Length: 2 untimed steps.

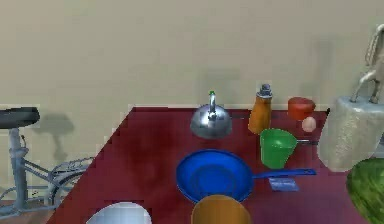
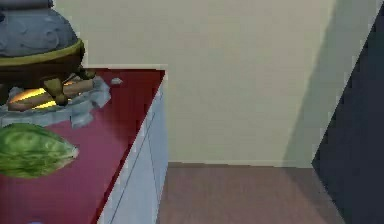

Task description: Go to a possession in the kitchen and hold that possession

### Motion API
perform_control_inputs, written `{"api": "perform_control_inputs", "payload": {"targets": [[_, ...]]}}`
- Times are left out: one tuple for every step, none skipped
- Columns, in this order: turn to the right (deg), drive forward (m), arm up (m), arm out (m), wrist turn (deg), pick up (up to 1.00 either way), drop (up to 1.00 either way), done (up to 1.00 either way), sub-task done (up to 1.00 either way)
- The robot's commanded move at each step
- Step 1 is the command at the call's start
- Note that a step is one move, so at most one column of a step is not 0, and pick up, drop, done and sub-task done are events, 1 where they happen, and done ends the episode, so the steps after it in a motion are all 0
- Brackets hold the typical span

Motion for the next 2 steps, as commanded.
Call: {"api": "perform_control_inputs", "payload": {"targets": [[-45.0,0.0,0.0,0.0,0.0,0.0,0.0,0.0,0.0],[-15.0,0.0,0.0,0.0,0.0,0.0,0.0,0.0,0.0]]}}
